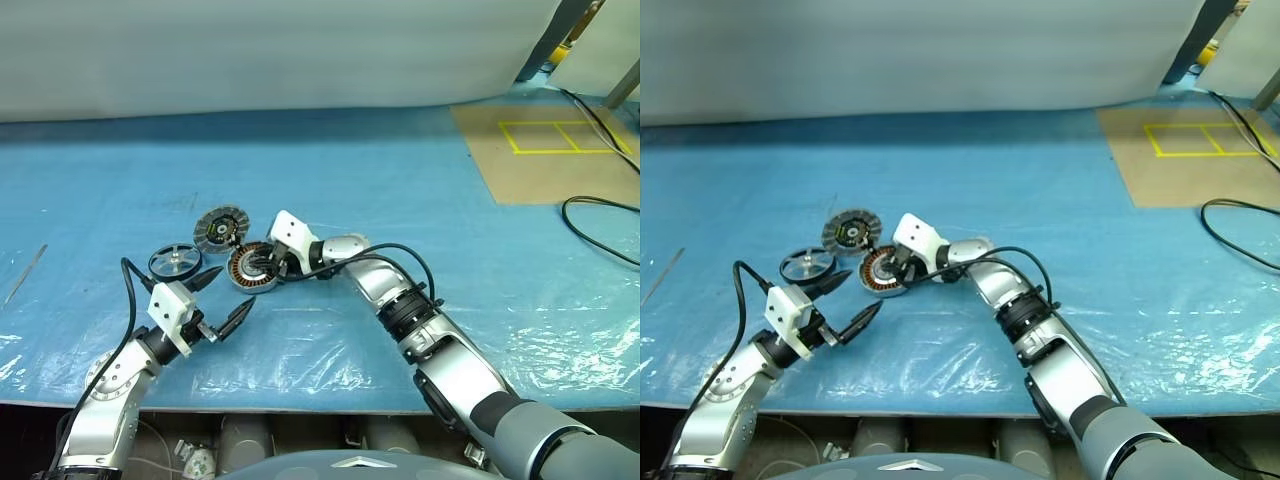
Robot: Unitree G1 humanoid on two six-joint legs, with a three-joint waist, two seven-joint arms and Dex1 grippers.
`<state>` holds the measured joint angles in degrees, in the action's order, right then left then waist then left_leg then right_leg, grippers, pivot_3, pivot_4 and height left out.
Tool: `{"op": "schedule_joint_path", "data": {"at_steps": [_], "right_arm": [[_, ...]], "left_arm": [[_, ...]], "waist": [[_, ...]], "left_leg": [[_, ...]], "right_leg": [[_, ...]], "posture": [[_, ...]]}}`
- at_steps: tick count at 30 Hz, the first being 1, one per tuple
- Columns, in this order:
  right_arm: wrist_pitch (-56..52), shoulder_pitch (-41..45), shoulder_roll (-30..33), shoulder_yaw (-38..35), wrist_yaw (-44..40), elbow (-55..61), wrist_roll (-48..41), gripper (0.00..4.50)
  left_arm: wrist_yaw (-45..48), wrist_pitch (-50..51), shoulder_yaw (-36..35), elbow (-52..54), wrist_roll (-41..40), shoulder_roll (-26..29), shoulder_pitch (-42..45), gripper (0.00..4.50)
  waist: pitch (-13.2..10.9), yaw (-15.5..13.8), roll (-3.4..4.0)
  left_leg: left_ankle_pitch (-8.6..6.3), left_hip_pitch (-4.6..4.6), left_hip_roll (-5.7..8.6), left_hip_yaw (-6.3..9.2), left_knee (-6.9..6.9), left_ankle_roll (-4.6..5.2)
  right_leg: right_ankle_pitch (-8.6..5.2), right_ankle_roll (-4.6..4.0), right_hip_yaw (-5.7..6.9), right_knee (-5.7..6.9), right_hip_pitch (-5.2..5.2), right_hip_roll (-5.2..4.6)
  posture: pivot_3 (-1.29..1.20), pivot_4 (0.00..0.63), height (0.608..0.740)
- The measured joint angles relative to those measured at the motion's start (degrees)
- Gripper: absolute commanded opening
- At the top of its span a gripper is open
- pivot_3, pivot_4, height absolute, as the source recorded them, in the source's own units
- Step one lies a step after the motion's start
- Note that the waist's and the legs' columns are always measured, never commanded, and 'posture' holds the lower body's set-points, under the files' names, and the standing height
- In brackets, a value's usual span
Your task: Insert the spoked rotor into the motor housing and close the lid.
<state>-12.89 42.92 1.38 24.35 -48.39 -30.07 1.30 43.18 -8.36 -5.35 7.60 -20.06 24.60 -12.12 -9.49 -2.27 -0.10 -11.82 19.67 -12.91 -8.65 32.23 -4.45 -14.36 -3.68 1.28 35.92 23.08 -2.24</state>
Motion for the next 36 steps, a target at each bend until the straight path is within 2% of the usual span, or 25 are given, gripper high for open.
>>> {"op": "schedule_joint_path", "data": {"at_steps": [27, 36], "right_arm": [[4.2, 0.4, 0.4, 2.2, -1.8, -1.1, 3.6, 0.60], [3.8, 3.4, 1.6, 2.1, -1.6, -3.3, 4.3, 0.60]], "left_arm": [[0.1, 0.0, 0.0, -0.5, 0.1, -0.1, 0.6, 4.50], [0.1, 0.0, 0.1, -1.2, 0.2, -0.2, 1.0, 4.50]], "waist": [[0.0, 0.0, 0.00], [0.0, -0.1, 0.00]], "left_leg": [[0.01, -0.06, 0.01, -0.01, 0.08, 0.02], [0.02, -0.14, 0.01, -0.01, 0.31, 0.07]], "right_leg": [[-0.02, -0.03, -0.01, 0.15, -0.02, -0.05], [-0.04, -0.07, -0.03, 0.53, -0.02, -0.09]], "posture": [[0.00, 0.150, 0.740], [0.00, 0.150, 0.740]]}}
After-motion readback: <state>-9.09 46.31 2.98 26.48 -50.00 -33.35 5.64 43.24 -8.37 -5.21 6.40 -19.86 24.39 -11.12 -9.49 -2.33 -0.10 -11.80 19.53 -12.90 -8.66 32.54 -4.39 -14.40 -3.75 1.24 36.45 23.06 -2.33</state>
